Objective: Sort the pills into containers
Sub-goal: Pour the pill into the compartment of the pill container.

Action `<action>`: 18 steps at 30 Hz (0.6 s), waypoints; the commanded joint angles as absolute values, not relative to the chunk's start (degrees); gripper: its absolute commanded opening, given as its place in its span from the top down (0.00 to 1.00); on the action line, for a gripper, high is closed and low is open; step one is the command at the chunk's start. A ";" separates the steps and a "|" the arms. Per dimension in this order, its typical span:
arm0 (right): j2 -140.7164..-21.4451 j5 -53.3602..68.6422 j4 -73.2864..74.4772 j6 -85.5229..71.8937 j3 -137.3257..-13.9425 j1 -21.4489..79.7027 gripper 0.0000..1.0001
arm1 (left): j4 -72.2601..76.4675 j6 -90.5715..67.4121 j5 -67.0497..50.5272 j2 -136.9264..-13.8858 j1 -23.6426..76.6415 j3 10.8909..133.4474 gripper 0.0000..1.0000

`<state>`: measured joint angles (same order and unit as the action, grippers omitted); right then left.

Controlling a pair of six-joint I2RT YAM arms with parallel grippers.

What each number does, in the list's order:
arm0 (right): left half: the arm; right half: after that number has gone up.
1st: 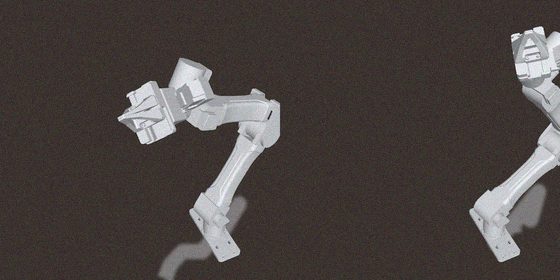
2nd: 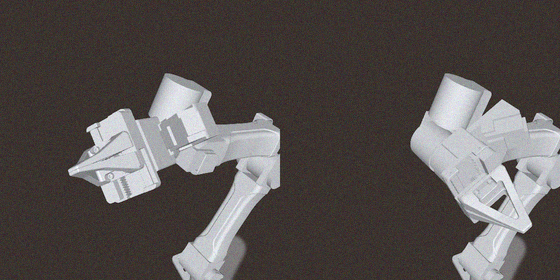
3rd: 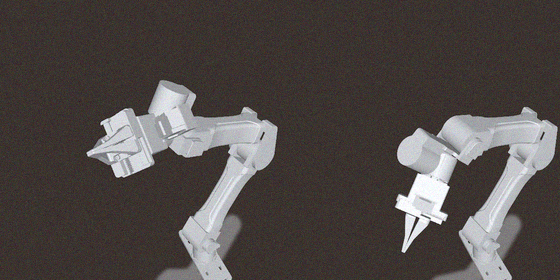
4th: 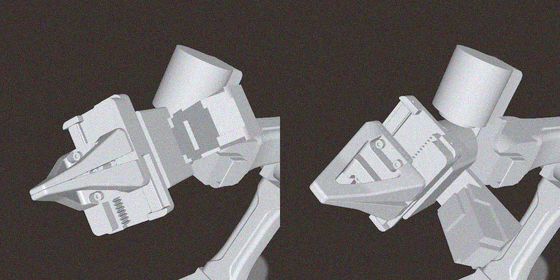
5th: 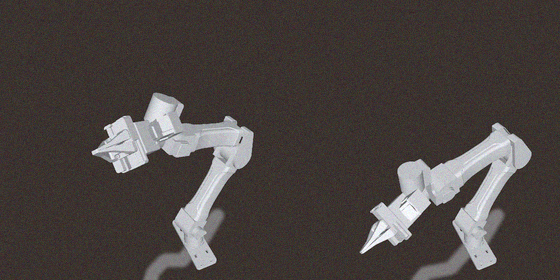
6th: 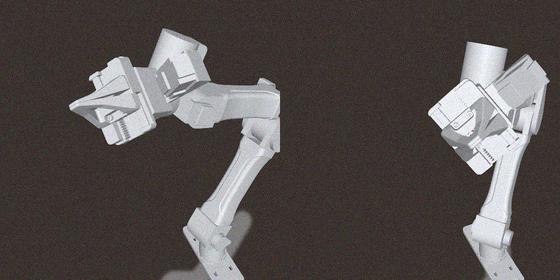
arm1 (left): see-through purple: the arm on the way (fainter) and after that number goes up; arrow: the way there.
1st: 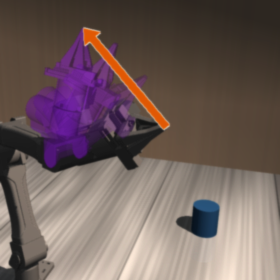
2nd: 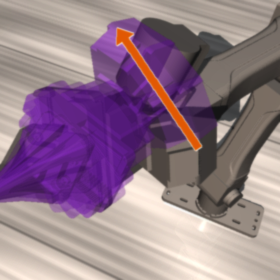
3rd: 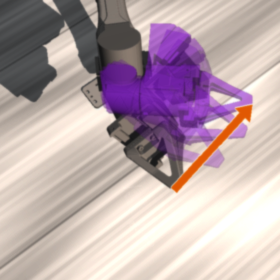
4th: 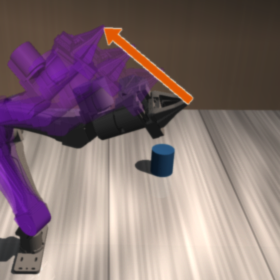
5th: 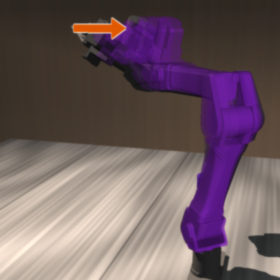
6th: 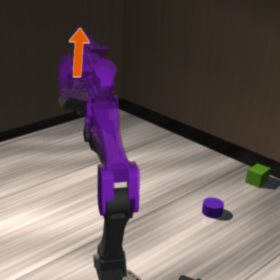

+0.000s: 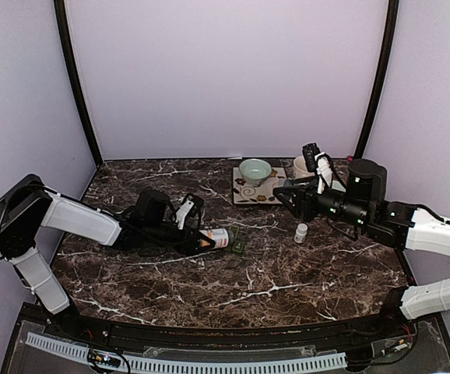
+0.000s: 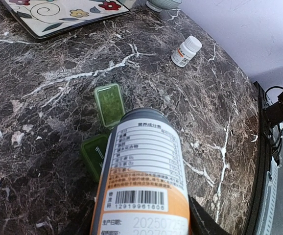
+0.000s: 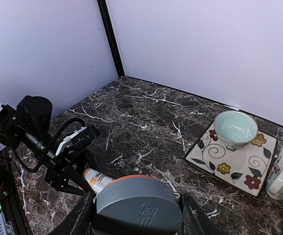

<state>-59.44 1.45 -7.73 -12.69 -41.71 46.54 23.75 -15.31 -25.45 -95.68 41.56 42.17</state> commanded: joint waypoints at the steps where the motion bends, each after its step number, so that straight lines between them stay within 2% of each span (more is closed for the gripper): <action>1: -58.97 1.01 -10.48 -12.66 -41.10 46.33 0.95 | 22.36 -13.75 -24.31 -95.38 42.10 43.91 1.00; 18: -59.08 1.15 -10.37 -12.77 -41.11 46.36 0.95 | 17.23 -11.47 -21.48 -94.89 43.52 46.71 1.00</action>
<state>-59.44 1.45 -7.73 -12.69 -41.71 46.54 19.09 -13.17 -22.50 -95.68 42.89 44.36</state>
